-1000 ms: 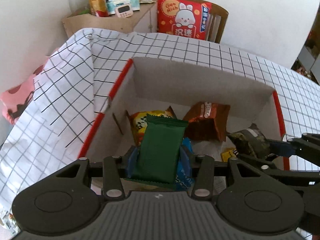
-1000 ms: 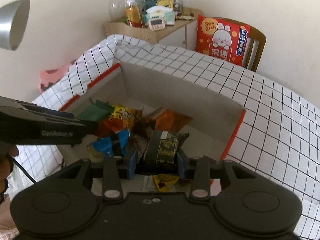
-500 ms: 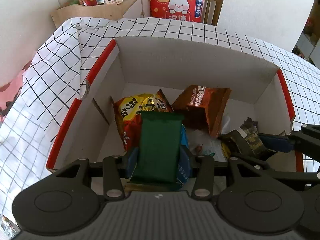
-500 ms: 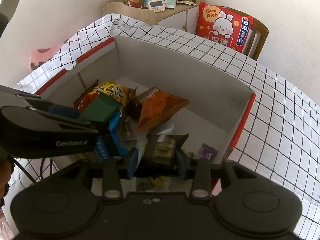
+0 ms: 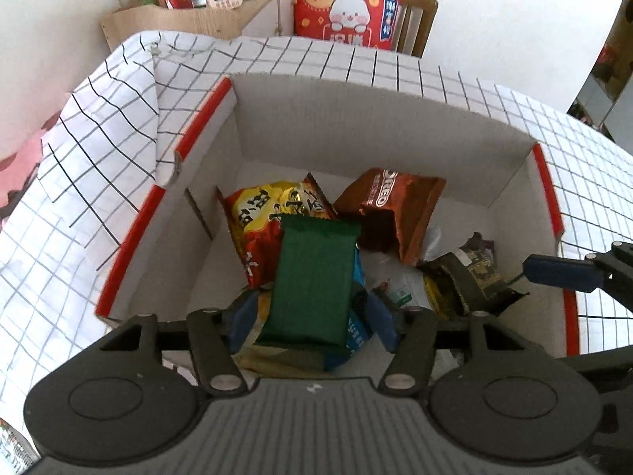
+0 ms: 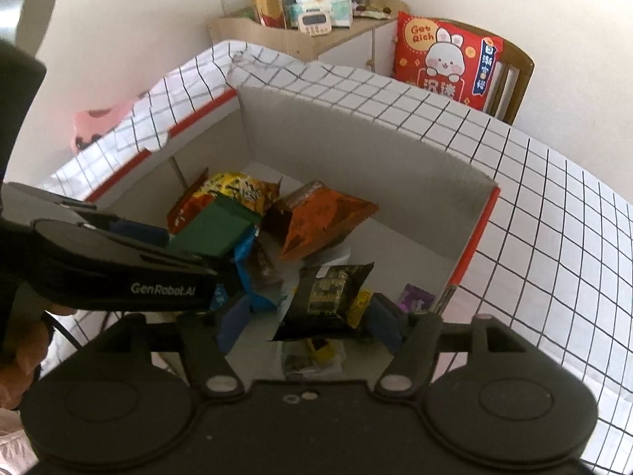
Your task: Organize snacks
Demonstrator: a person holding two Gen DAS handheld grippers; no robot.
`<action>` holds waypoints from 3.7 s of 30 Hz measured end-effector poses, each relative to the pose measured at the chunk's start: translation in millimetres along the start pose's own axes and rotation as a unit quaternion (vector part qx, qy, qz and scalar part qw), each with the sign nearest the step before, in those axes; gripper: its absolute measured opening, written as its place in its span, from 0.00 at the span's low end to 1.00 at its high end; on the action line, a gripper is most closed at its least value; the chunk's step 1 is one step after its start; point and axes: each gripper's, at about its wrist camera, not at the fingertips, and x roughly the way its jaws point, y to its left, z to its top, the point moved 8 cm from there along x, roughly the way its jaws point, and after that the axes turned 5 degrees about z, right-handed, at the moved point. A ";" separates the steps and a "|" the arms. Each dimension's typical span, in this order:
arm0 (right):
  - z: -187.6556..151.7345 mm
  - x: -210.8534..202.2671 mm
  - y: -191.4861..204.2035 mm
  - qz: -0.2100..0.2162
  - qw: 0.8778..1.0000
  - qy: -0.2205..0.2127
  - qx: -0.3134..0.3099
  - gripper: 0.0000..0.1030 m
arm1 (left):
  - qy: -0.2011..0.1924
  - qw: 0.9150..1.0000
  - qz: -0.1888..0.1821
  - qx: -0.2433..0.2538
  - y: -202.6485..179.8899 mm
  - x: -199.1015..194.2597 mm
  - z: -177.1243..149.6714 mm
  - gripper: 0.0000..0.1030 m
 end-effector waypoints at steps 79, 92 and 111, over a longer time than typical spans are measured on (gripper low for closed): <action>-14.3 -175.9 1.6 0.005 0.977 -0.198 0.080 1.00 | -0.170 0.984 -0.045 -0.032 -13.0 -186.4 -27.8 1.00; -15.0 -173.3 1.7 -0.002 0.978 -0.194 0.080 1.00 | -0.170 0.984 -0.053 -0.029 -17.2 -188.2 -28.3 1.00; -16.1 -174.2 -1.0 -0.008 0.978 -0.192 0.084 1.00 | -0.171 0.984 -0.053 -0.026 -20.2 -192.5 -30.6 1.00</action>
